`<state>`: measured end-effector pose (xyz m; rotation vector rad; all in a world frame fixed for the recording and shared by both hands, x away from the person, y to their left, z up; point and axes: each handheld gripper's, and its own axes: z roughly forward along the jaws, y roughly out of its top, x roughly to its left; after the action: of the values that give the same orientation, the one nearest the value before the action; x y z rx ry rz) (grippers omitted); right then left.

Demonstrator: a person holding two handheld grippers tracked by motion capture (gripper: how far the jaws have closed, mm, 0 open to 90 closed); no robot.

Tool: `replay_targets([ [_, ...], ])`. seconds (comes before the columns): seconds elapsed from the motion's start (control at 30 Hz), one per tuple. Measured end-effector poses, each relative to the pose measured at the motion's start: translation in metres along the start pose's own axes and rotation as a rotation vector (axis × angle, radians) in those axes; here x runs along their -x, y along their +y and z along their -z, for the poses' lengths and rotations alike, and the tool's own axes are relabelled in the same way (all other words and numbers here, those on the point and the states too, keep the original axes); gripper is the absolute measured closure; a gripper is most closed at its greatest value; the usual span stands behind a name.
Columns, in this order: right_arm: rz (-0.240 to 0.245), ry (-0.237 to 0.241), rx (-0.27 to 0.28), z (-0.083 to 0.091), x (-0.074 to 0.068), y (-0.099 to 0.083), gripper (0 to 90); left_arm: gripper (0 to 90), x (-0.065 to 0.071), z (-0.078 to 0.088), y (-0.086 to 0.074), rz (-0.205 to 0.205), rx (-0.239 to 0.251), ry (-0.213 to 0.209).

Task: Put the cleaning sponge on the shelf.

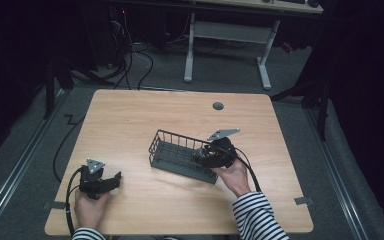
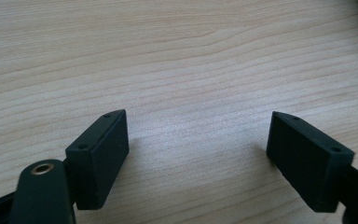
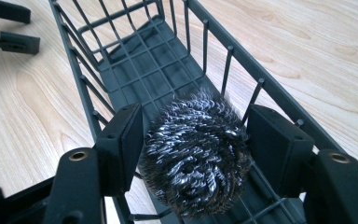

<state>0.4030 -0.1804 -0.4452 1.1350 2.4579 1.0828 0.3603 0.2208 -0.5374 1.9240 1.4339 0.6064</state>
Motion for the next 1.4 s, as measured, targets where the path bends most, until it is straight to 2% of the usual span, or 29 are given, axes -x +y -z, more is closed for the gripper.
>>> replay_targets([
  [0.17, -0.008, 0.013, 0.018, 0.004, 0.0, 0.0, 35.8, 21.1, 0.0, 0.0, 0.0, 0.0, 0.0, 0.0],
  [0.37, 0.003, 0.007, 0.087, 0.018, -0.004, 0.001, 36.6, 21.1, 0.0, 0.0, 0.0, -0.005, -0.001, 0.0],
  [0.5, -0.001, 0.012, 0.091, 0.023, 0.001, 0.0, 36.6, 20.9, 0.001, 0.0, 0.0, -0.005, 0.001, 0.0],
  [0.7, -0.018, -0.003, 0.127, 0.034, 0.006, -0.001, 37.3, 20.9, 0.001, 0.0, 0.0, -0.004, 0.001, -0.002],
  [0.77, -0.001, -0.025, 0.132, 0.037, 0.005, 0.0, 37.5, 21.0, 0.0, 0.0, 0.0, -0.004, 0.001, -0.002],
  [0.9, 0.001, -0.029, 0.134, 0.041, 0.007, -0.002, 37.6, 21.0, 0.0, 0.0, 0.0, -0.004, 0.0, -0.002],
  [1.03, -0.019, -0.039, 0.157, 0.048, 0.011, -0.004, 38.2, 21.0, 0.0, 0.0, 0.0, -0.004, 0.0, -0.002],
  [1.4, -0.042, -0.06, 0.229, 0.08, 0.02, -0.014, 39.7, 21.0, 0.001, 0.0, 0.0, -0.005, 0.001, -0.002],
])
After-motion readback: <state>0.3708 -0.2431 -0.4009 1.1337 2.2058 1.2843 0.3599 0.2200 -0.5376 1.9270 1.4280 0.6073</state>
